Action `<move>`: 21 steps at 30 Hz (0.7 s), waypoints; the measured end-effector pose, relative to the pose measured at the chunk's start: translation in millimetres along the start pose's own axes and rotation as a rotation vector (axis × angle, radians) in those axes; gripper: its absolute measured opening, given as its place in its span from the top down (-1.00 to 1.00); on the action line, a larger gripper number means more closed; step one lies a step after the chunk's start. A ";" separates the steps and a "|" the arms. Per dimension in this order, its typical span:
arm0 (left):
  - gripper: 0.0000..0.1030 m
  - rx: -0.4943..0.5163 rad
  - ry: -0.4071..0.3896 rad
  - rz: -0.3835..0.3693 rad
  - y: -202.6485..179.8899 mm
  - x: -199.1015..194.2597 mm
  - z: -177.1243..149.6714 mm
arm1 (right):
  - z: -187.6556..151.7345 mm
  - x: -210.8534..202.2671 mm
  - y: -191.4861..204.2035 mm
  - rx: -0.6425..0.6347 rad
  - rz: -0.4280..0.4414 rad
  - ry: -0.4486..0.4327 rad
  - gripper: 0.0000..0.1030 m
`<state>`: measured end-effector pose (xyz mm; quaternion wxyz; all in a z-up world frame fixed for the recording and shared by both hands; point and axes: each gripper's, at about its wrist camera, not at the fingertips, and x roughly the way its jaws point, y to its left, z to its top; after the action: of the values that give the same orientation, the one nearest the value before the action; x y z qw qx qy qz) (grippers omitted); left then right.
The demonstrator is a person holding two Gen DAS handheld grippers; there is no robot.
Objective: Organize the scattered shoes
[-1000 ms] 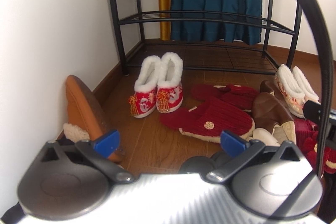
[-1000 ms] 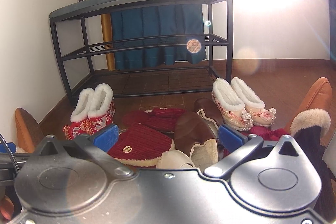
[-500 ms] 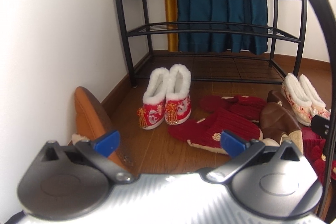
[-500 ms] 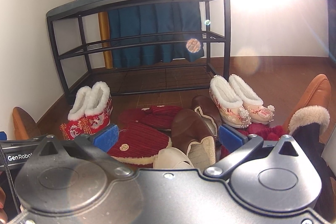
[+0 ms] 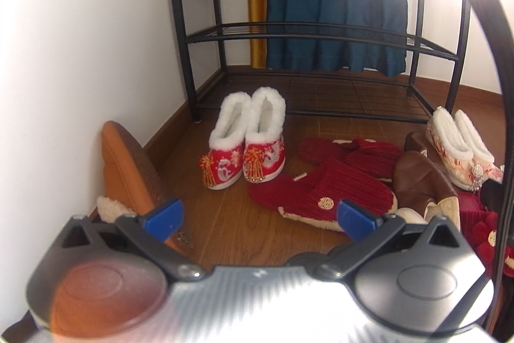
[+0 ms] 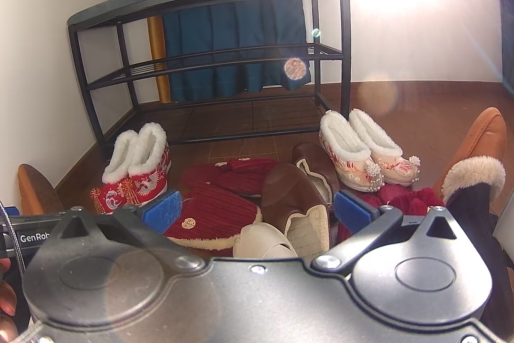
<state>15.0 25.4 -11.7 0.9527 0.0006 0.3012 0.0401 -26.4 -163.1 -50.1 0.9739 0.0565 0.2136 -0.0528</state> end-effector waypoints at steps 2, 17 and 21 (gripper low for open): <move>-0.99 -0.041 -0.001 -0.045 5.5 2.3 0.2 | 0.0 1.1 -0.9 0.001 0.000 0.000 -1.00; -0.99 -0.088 -0.028 -0.010 2.9 29.4 2.7 | -0.6 3.7 -7.0 0.016 -0.005 -0.003 -1.00; -0.99 -0.082 -0.002 -0.050 1.2 42.1 3.4 | 0.0 5.8 -10.3 0.025 -0.011 -0.003 -1.00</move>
<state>51.2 29.8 -33.1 0.9529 -0.0457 0.2983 0.0287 -22.5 -173.7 -53.5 0.9731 0.0675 0.2116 -0.0606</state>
